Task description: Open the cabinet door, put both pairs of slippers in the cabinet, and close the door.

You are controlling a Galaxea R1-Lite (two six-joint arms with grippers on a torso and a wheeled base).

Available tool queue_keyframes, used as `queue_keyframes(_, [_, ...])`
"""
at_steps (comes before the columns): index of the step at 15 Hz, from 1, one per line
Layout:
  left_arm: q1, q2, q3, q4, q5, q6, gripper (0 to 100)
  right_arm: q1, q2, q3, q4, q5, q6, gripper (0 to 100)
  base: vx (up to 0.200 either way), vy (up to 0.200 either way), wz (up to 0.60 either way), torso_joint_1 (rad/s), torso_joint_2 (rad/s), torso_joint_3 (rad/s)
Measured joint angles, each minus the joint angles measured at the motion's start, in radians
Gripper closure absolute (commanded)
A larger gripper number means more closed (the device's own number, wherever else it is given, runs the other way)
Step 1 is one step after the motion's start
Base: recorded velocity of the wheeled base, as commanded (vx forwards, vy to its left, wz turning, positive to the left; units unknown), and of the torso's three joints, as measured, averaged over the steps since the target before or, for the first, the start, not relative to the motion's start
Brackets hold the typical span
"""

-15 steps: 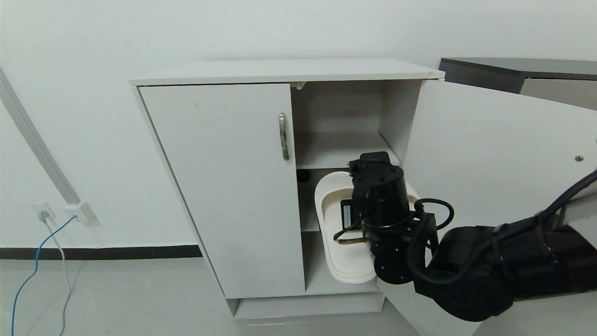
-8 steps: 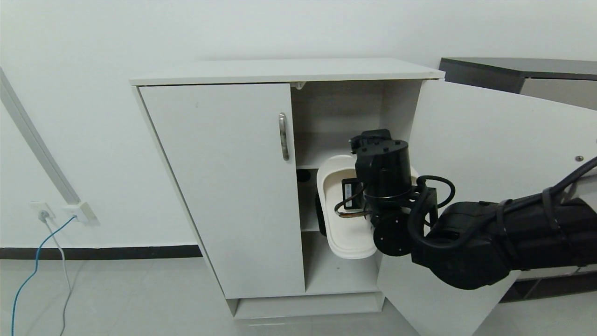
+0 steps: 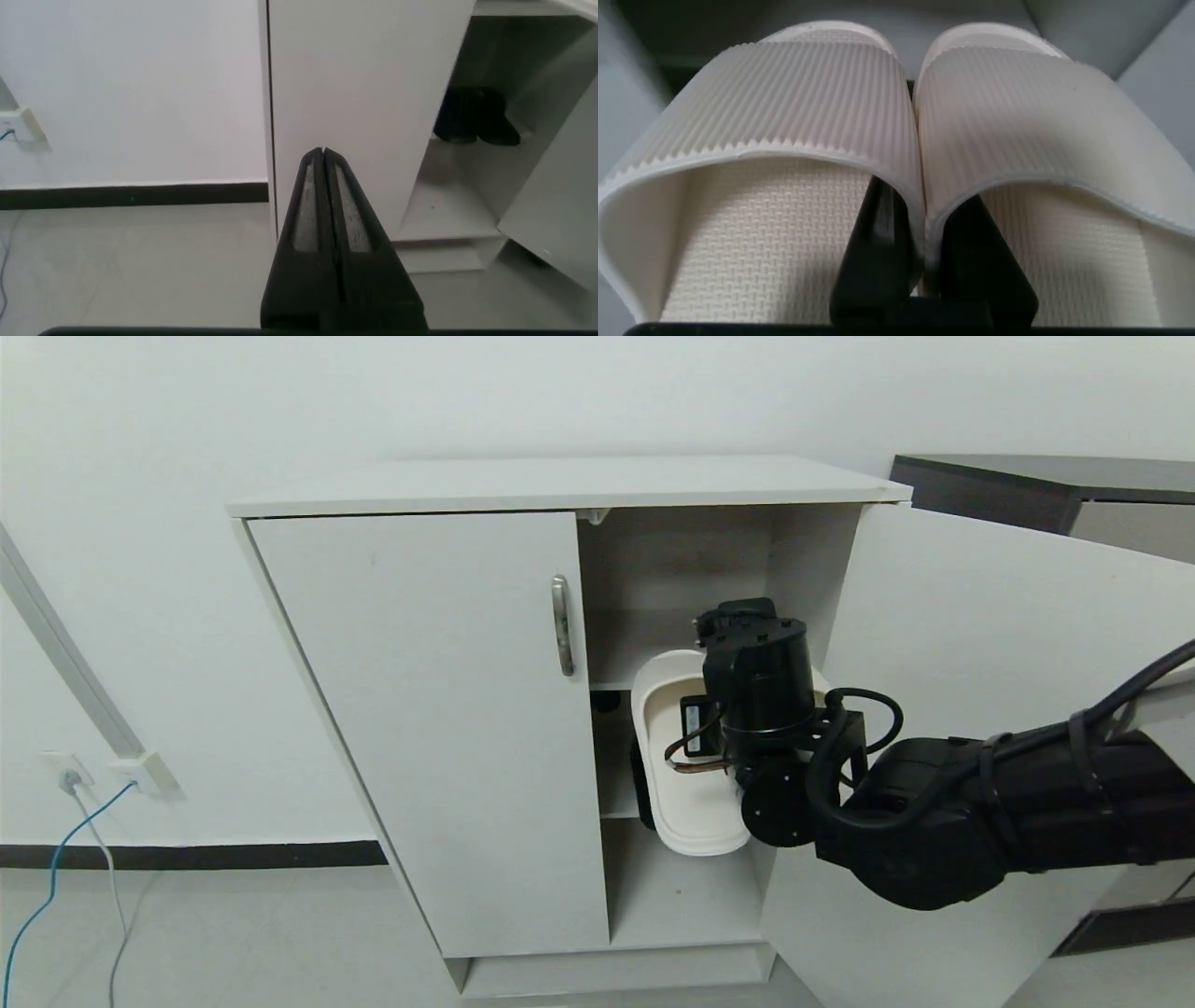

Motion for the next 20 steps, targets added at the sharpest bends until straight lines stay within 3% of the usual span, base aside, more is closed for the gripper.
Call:
queue_keyframes(5, [0.001,0.0,0.0,0.0,0.0,-0.001,100,0.002,0.001,0.0,0.0,0.0,0.002,100,0.2,0.0,0.0,0.0,0.0,0.0])
queue_keyframes(12, [0.0,0.0,0.0,0.0,0.0,-0.002,100,-0.008,0.008,-0.019,0.014,0.009,0.003,100,0.0,0.0,0.0,0.0,0.0,0.0])
queue_keyframes(20, [0.0,0.0,0.0,0.0,0.002,-0.005,100,-0.084,0.091,-0.249,0.188,0.109,0.004,100,0.0,0.0,0.0,0.0,0.0,0.0])
